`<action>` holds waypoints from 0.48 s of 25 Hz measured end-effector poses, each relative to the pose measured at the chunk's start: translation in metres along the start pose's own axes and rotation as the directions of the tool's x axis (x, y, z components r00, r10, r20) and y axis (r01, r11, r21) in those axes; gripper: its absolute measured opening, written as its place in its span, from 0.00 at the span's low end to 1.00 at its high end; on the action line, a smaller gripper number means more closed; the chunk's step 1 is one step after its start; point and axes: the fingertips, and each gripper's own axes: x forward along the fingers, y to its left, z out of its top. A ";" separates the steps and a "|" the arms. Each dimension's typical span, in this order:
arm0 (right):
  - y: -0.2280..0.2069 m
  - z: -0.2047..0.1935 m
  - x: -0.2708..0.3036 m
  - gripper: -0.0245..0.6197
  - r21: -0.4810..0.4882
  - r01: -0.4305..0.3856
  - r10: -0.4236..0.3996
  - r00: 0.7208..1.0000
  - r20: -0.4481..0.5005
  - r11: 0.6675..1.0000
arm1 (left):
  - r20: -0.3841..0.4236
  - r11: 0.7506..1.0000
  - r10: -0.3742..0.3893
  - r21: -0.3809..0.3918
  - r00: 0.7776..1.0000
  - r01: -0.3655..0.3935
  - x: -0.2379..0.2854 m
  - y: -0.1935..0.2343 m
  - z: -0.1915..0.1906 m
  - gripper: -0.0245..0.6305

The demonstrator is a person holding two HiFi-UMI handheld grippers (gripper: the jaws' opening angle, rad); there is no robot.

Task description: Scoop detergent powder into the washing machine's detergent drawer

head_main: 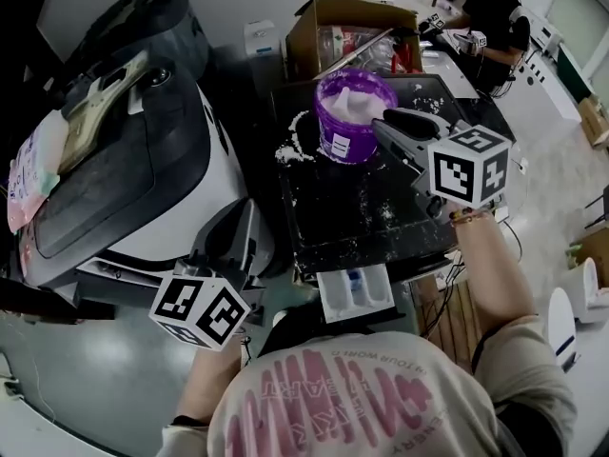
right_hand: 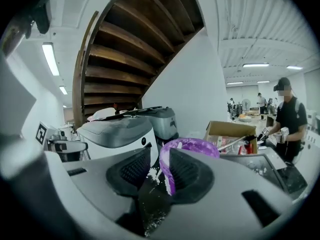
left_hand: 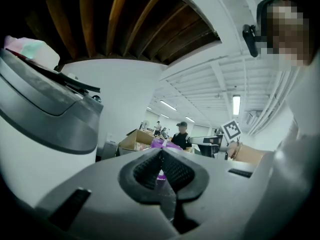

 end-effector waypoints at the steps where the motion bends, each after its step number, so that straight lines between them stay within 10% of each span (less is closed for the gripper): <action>1: -0.002 0.001 0.004 0.22 -0.014 0.003 -0.003 1.000 -0.015 1.000 | 0.005 1.000 0.007 -0.001 1.000 -0.007 -0.002 0.003 0.002 0.04; 12: -0.028 0.008 0.058 0.25 -0.078 0.021 -0.039 0.969 -0.245 0.997 | -0.027 0.999 -0.005 0.044 1.000 0.006 -0.006 0.046 0.013 0.04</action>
